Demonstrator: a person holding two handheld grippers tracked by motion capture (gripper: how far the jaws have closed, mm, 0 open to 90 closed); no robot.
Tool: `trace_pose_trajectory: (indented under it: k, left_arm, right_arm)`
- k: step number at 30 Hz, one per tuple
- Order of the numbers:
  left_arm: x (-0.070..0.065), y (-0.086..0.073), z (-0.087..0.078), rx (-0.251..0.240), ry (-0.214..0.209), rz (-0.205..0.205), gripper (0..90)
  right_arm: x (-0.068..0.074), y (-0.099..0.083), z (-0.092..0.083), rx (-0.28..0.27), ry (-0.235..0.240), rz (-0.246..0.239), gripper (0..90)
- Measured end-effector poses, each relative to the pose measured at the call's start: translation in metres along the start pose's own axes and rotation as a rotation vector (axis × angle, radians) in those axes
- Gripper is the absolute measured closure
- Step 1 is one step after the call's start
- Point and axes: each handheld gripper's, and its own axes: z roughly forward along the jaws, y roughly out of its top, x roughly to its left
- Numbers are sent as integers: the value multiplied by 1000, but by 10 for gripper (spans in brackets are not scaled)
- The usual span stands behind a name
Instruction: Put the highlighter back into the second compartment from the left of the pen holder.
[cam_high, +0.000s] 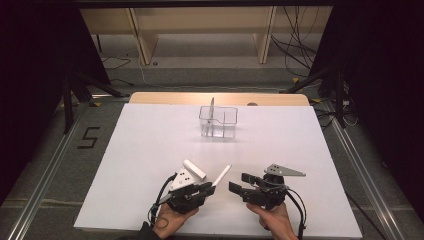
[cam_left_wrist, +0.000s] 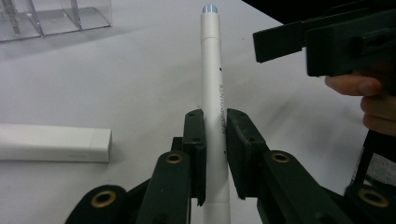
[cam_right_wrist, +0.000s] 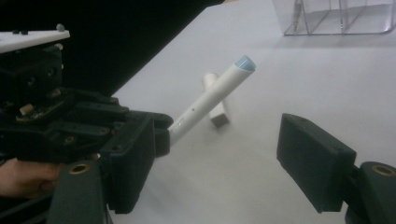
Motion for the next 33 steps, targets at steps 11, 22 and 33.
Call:
trace_pose_trajectory:
  k: [11, 22, 33]
  left_arm:
    - [-4, 1, -3, -40, -6, 20, 778]
    - [-11, 1, -4, -72, -28, 36, 778]
    - [-13, 1, -5, -85, -42, 58, 778]
  right_arm:
    - [-4, 5, 14, -12, 88, 99, 346]
    - [-6, 7, 21, -17, 140, 151, 460]
    - [-8, 8, 26, -17, 206, 187, 595]
